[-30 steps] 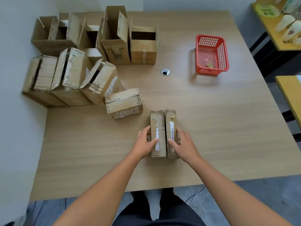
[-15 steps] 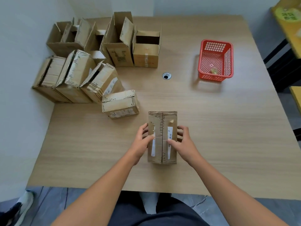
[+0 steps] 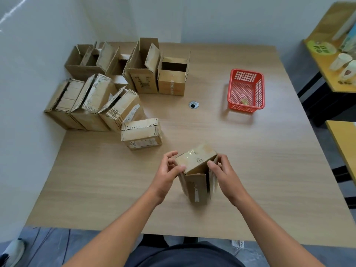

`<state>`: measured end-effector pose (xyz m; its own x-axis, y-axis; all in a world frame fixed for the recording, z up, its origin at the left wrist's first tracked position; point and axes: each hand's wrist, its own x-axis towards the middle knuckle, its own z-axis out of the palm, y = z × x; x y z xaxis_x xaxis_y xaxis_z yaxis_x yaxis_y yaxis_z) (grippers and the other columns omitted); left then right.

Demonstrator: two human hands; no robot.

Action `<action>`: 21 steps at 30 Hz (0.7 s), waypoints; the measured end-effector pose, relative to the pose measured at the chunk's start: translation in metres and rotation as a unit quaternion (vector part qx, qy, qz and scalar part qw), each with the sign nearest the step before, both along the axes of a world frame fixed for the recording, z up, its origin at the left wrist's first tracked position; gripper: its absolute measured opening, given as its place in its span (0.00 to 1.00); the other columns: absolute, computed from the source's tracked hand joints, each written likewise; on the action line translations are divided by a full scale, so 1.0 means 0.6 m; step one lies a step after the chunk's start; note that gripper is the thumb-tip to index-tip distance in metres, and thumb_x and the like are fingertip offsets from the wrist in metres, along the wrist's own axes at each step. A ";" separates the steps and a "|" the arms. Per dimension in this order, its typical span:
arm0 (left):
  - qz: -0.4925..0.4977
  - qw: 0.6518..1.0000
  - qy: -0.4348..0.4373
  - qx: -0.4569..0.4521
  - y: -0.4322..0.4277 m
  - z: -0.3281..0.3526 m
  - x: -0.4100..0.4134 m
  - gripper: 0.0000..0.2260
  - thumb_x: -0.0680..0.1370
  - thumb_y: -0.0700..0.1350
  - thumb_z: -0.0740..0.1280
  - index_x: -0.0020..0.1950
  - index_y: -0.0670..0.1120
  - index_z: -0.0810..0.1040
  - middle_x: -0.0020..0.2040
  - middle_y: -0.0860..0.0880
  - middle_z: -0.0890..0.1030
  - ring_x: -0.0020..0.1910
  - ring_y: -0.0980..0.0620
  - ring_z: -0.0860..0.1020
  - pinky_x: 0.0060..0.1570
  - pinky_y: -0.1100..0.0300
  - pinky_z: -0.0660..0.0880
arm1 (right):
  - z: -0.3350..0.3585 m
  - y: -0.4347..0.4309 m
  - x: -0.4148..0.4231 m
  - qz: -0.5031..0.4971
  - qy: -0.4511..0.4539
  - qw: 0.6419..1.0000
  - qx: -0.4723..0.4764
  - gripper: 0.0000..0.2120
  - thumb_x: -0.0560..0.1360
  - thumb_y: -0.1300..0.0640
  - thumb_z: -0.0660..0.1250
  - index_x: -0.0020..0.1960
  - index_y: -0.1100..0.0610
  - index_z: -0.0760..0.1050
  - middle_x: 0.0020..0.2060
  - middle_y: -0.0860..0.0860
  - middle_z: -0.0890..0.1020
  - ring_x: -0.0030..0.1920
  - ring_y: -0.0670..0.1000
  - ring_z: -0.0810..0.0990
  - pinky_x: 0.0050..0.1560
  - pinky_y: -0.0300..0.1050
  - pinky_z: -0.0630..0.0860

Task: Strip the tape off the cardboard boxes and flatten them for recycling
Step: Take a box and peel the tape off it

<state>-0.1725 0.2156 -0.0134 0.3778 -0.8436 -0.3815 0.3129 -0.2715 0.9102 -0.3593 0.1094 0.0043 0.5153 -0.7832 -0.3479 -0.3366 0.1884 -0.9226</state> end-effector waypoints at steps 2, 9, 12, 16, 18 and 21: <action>-0.035 0.999 -0.030 -0.001 0.009 0.004 -0.004 0.29 0.67 0.55 0.75 0.68 0.58 0.75 0.61 0.45 0.78 0.61 0.44 0.79 0.64 0.48 0.76 | 0.005 0.001 -0.010 0.006 0.000 1.000 -0.006 0.19 0.75 0.41 0.66 0.63 0.46 0.74 0.59 0.43 0.81 0.60 0.40 0.79 0.54 0.35 0.75; -0.100 0.986 -0.130 0.014 0.016 0.020 -0.030 0.15 0.74 0.51 0.75 0.60 0.57 0.79 0.54 0.47 0.79 0.43 0.55 0.77 0.51 0.54 0.78 | 0.008 -0.007 -0.036 0.032 0.068 0.990 -0.121 0.17 0.80 0.49 0.70 0.67 0.48 0.74 0.60 0.45 0.75 0.61 0.36 0.74 0.62 0.33 0.70; -0.125 0.979 -0.163 0.009 0.024 0.026 -0.049 0.17 0.76 0.47 0.75 0.63 0.56 0.76 0.55 0.49 0.79 0.41 0.56 0.78 0.49 0.54 0.81 | 0.009 -0.010 -0.052 0.046 0.078 0.982 -0.164 0.20 0.80 0.51 0.70 0.69 0.45 0.71 0.61 0.43 0.73 0.62 0.35 0.71 0.61 0.28 0.67; -0.128 0.975 -0.183 -0.019 0.041 0.025 -0.074 0.20 0.76 0.49 0.73 0.67 0.58 0.74 0.55 0.54 0.79 0.48 0.54 0.81 0.51 0.55 0.82 | 0.013 -0.011 -0.072 0.091 0.100 0.962 -0.239 0.21 0.81 0.55 0.69 0.72 0.46 0.72 0.61 0.45 0.73 0.65 0.47 0.73 0.71 0.48 0.69; -0.127 0.975 -0.181 -0.039 0.047 0.022 -0.085 0.20 0.76 0.47 0.72 0.66 0.58 0.74 0.57 0.55 0.78 0.52 0.53 0.81 0.54 0.54 0.82 | 0.018 -0.009 -0.080 0.089 0.122 0.954 -0.258 0.20 0.82 0.55 0.67 0.73 0.47 0.73 0.62 0.43 0.72 0.65 0.48 0.73 0.71 0.50 0.69; -0.146 0.954 -0.244 -0.095 0.056 0.020 -0.101 0.16 0.79 0.45 0.72 0.63 0.61 0.77 0.64 0.55 0.75 0.60 0.53 0.79 0.58 0.58 0.80 | 0.025 -0.003 -0.093 0.084 0.176 0.937 -0.289 0.21 0.82 0.53 0.66 0.75 0.48 0.72 0.68 0.45 0.68 0.66 0.52 0.71 0.69 0.51 0.71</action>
<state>-0.2332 0.2491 -0.0014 0.2097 -0.9765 -0.0498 -0.2251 -0.0978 0.9694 -0.4152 0.1073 0.0195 0.5806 -0.8118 -0.0620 -0.6189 -0.3907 -0.6814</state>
